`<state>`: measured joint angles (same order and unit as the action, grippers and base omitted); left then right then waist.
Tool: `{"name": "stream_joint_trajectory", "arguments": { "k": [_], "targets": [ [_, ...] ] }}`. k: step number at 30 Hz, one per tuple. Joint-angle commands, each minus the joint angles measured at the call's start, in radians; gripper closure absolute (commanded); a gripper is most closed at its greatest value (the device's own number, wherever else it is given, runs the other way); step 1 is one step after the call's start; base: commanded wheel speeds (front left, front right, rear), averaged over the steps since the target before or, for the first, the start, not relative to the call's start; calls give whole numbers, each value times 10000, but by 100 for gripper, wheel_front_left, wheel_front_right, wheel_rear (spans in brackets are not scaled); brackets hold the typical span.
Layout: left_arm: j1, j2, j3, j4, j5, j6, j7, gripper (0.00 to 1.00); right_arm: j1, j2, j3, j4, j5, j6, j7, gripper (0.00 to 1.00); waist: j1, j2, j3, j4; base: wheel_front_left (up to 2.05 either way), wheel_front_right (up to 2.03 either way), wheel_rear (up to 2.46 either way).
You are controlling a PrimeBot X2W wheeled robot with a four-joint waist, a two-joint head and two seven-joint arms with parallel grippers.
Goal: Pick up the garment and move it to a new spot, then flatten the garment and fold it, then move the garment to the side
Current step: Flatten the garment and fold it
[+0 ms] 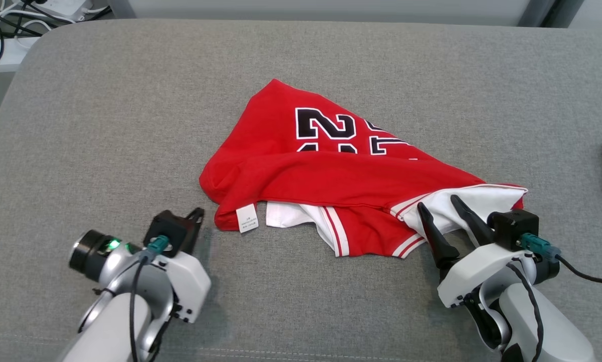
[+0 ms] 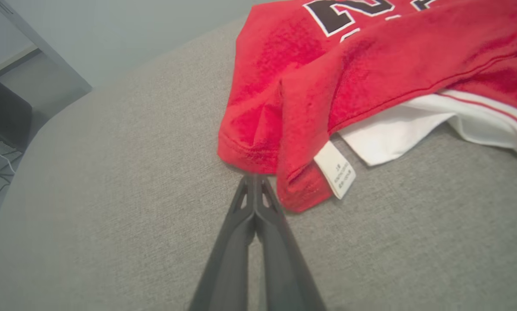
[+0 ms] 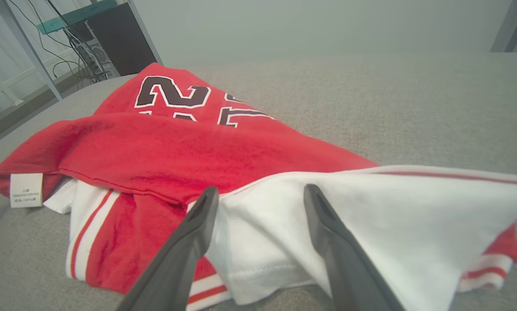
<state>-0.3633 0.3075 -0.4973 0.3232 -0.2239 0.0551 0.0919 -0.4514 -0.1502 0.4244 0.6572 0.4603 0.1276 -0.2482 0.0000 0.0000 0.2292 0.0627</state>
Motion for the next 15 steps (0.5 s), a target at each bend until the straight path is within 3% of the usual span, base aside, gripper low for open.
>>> {"name": "stream_joint_trajectory", "arguments": {
  "k": [1,4,5,6,7,15],
  "targets": [
    [-137,422,516,-70,-35,144,-54,100,-41,-17,83,-242,76,31,-136,0,0,0,19,-21,0,0,0],
    [-64,487,663,56,-159,217,-240,96,0,-71,33,-248,64,31,-136,0,0,0,25,13,0,0,0],
    [-39,453,681,51,-195,235,-364,64,4,-71,25,-244,55,31,-136,0,0,0,29,28,0,0,0],
    [-2,378,682,31,-238,249,-520,18,-6,-59,24,-235,41,31,-136,0,0,0,36,38,0,0,0],
    [53,238,689,9,-341,245,-700,0,-21,-40,26,-228,29,31,-136,0,0,0,39,47,0,0,0],
    [301,-648,385,768,-742,48,-1580,0,-181,24,178,-253,12,31,-136,0,0,0,67,5,0,0,0]
  ]
}}
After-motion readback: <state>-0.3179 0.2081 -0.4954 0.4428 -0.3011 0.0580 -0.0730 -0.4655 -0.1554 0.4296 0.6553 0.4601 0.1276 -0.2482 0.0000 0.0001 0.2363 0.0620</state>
